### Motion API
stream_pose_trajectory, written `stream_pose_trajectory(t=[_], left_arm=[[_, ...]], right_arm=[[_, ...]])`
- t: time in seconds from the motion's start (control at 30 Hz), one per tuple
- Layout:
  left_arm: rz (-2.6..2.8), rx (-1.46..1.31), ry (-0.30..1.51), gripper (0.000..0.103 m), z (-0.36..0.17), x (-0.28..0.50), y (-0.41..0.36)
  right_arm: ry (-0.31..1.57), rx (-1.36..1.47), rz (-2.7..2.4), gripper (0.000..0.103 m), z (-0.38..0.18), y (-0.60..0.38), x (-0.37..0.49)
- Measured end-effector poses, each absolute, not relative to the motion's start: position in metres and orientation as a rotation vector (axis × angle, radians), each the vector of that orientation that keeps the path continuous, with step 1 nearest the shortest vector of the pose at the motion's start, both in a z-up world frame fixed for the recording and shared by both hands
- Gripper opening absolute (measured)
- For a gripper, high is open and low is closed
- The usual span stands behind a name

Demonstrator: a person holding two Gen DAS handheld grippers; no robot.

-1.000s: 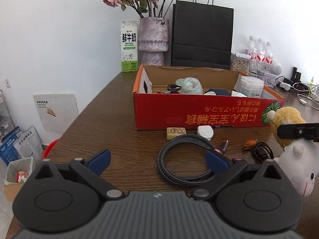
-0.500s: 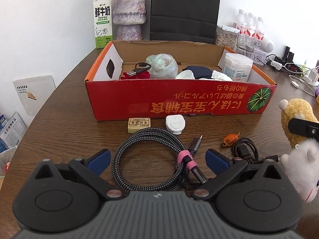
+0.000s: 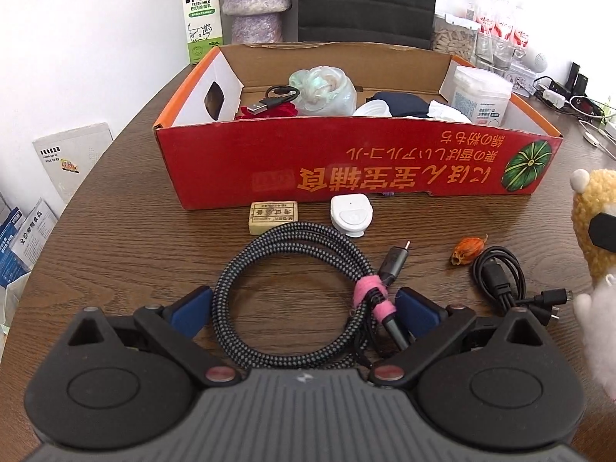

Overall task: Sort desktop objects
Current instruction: 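Grasp the braided black cable with pink ties with the left gripper, then carry the plush toy and braided cable over the box with both grippers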

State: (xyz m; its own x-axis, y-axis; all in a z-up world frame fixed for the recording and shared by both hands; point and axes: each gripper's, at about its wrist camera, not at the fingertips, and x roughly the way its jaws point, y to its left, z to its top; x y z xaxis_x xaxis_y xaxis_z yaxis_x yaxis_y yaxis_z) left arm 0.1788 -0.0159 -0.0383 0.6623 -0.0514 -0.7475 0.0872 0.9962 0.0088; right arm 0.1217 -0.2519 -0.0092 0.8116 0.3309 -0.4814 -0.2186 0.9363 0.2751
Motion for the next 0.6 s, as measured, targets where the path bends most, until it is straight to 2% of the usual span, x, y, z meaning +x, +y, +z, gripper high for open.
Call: stream_pose_trajectory(t=[0.27,0.6], left_arm=[[-0.064,-0.018,0.821,0.095,-0.034,0.172,-0.005],[-0.075,-0.053,0.782,0.093,-0.027,0.160,0.003]], right_arm=[[0.553,0.216,0.297,0.050,-0.011,-0.254,0.120],[0.551,0.213,0.296,0.050,-0.012,-0.253,0.121]])
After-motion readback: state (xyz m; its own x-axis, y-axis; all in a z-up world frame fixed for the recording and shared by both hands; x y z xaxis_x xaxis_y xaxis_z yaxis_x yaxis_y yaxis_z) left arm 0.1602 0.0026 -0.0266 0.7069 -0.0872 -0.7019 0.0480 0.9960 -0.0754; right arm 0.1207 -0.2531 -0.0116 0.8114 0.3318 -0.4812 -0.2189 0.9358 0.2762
